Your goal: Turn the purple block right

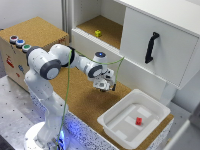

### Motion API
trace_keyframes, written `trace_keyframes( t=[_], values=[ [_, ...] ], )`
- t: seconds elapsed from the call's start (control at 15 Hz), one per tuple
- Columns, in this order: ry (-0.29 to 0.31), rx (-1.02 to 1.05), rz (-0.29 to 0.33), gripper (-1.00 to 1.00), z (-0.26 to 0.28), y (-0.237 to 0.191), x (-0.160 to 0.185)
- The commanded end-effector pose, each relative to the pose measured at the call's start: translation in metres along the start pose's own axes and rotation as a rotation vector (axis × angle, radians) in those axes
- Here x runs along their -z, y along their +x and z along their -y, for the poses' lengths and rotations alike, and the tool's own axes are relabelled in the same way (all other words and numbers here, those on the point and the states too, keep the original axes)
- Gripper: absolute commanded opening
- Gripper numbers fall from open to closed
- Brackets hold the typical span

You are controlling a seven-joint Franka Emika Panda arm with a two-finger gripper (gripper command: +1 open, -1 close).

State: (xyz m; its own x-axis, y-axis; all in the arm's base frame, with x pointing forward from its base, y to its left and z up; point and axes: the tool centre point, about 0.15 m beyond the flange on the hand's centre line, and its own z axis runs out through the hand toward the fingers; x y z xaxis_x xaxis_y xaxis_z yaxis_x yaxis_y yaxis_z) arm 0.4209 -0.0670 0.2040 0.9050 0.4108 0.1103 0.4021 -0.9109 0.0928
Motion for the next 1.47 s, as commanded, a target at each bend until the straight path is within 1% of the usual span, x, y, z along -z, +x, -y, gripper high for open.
trace_keyframes(
  t=[0.0, 0.07, 0.13, 0.27, 0.33, 0.4, 0.6, 0.8, 0.87, 0.93, 1.0, 1.07, 1.13, 1.2, 1.33, 1.4],
  values=[
    [-0.065, -0.026, 0.015, -1.0, -0.003, 0.012, -0.009],
    [-0.068, -0.035, 0.012, -1.0, -0.005, 0.012, -0.006],
    [-0.086, -0.061, 0.005, -1.0, -0.007, 0.011, 0.004],
    [-0.096, -0.111, -0.007, -1.0, -0.008, 0.006, 0.024],
    [-0.088, -0.155, -0.006, -1.0, -0.009, 0.002, 0.036],
    [-0.098, -0.208, 0.0, -1.0, -0.01, -0.002, 0.044],
    [-0.1, -0.447, 0.038, -1.0, -0.011, -0.012, 0.054],
    [-0.118, -0.649, 0.054, -1.0, -0.003, -0.015, 0.055],
    [-0.13, -0.739, 0.063, -1.0, 0.002, -0.013, 0.057],
    [-0.162, -0.815, 0.078, -1.0, 0.011, -0.01, 0.059],
    [-0.163, -0.881, 0.092, -1.0, 0.015, -0.008, 0.059],
    [-0.147, -0.975, 0.113, -1.0, 0.021, -0.007, 0.058],
    [-0.157, -1.052, 0.126, -1.0, 0.026, -0.006, 0.055],
    [-0.142, -1.136, 0.132, -1.0, 0.03, -0.006, 0.053],
    [-0.13, -1.275, 0.14, -1.0, 0.032, -0.006, 0.048],
    [-0.098, -1.356, 0.141, -1.0, 0.032, -0.007, 0.044]
  ],
)
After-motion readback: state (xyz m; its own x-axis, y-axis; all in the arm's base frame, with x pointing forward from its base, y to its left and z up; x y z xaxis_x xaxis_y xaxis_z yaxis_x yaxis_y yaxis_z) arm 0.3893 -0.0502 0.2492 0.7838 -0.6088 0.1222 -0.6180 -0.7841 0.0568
